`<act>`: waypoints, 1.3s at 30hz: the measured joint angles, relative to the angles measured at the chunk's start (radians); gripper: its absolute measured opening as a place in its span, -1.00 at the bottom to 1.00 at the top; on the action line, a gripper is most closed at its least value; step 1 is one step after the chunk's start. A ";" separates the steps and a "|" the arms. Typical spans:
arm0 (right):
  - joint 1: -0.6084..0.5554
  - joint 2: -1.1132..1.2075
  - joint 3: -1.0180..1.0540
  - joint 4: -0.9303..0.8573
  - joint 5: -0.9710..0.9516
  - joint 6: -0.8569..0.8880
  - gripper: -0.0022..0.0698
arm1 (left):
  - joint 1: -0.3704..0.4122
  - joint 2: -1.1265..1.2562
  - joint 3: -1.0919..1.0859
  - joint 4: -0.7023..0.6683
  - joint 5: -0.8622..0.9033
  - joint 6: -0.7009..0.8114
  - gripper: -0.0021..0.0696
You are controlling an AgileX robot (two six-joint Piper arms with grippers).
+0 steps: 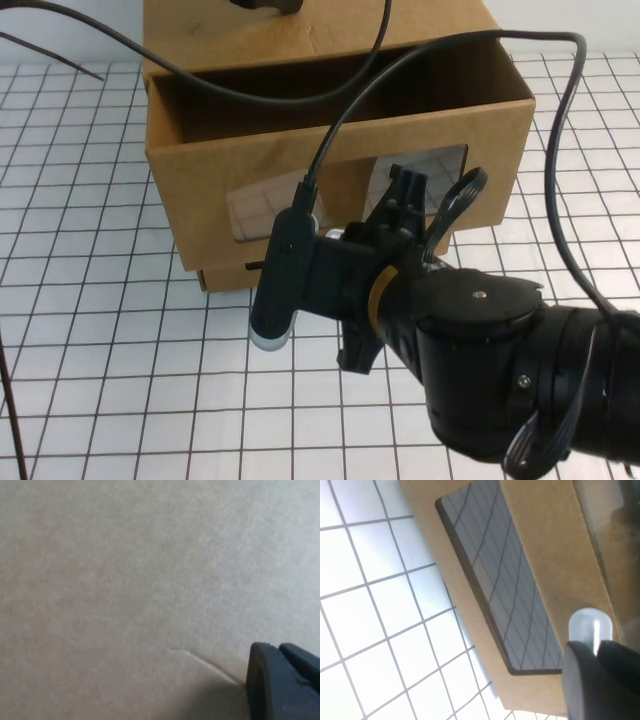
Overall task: Open the shoe box
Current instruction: 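Pull the top drawer of the cardboard box fully open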
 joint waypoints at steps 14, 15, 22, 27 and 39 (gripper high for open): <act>0.039 -0.002 0.000 0.009 0.040 0.000 -0.94 | -0.005 0.019 0.000 0.017 -0.003 0.003 -0.95; 0.048 -0.008 -0.002 0.013 0.040 0.000 -0.95 | -0.005 0.021 0.000 0.017 -0.006 0.003 -0.95; 0.074 -0.018 -0.008 0.093 0.060 -0.055 -0.97 | -0.008 0.023 0.000 0.020 -0.011 0.003 -0.95; 0.079 -0.020 -0.008 0.093 0.102 -0.041 -0.97 | -0.008 0.023 0.000 0.020 -0.009 0.003 -0.95; 0.050 -0.020 -0.008 0.077 0.109 -0.014 -0.56 | -0.008 0.023 0.000 0.014 -0.009 0.001 -0.95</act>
